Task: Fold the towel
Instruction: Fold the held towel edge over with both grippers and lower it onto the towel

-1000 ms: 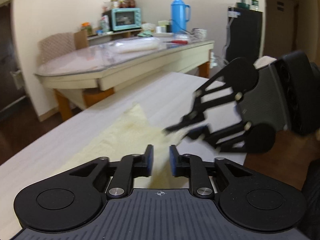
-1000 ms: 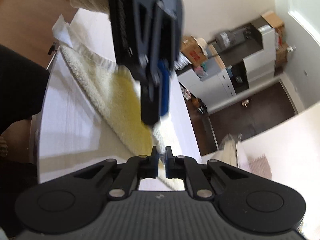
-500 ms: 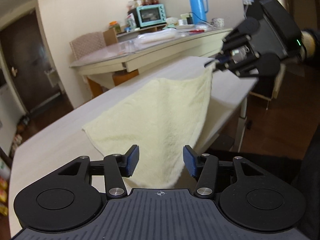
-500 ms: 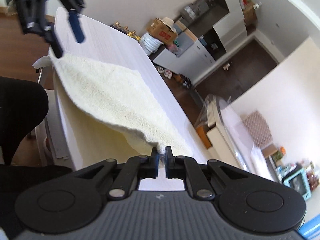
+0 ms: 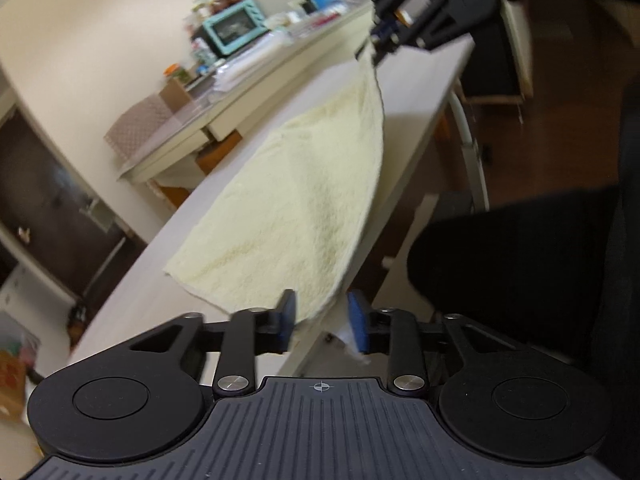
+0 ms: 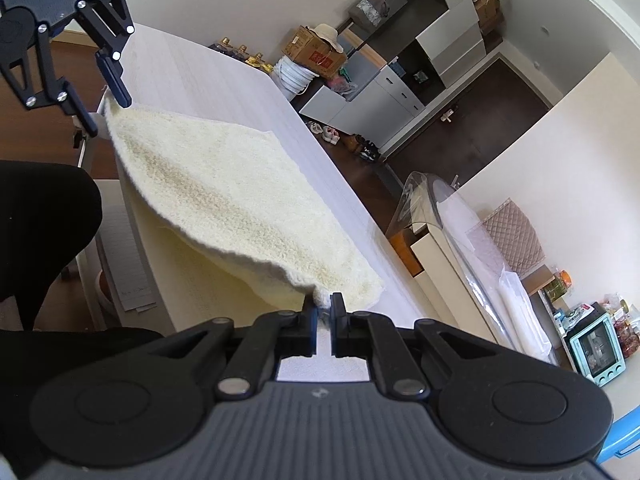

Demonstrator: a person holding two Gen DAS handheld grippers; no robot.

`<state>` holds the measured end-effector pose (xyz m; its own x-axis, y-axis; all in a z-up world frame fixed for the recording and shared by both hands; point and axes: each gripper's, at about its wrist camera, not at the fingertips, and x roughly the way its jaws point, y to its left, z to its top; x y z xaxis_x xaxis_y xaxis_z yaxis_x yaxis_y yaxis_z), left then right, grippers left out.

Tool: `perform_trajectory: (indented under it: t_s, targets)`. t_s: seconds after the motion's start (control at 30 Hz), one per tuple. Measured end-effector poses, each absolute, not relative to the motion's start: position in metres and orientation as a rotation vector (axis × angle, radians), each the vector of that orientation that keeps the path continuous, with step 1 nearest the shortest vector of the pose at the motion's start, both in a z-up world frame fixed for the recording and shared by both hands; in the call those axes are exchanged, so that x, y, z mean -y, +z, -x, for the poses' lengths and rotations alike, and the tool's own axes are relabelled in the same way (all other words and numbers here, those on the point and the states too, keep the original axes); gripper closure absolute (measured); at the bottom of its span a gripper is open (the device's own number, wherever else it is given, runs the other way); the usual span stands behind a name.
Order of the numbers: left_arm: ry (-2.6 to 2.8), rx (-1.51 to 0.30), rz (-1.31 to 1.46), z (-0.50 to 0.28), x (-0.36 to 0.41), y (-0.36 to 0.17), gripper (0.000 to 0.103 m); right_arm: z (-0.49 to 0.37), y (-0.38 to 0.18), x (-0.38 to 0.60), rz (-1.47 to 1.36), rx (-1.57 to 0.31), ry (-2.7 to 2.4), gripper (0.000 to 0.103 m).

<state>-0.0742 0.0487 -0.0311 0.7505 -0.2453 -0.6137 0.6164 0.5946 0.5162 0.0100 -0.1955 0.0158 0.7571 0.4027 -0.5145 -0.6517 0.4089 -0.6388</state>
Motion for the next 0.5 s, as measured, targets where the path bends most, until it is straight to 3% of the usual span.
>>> perform_trajectory:
  t_s: [0.1, 0.5]
  targets:
    - [-0.551, -0.533, -0.838, 0.072, -0.051, -0.031, 0.095, -0.009, 0.013, 0.195, 0.932, -0.312, 0.682, 0.096]
    - [-0.559, -0.563, -0.651, 0.044, -0.085, 0.026, 0.096, -0.001, 0.03, 0.215, 0.796, -0.387, 0.81, 0.096]
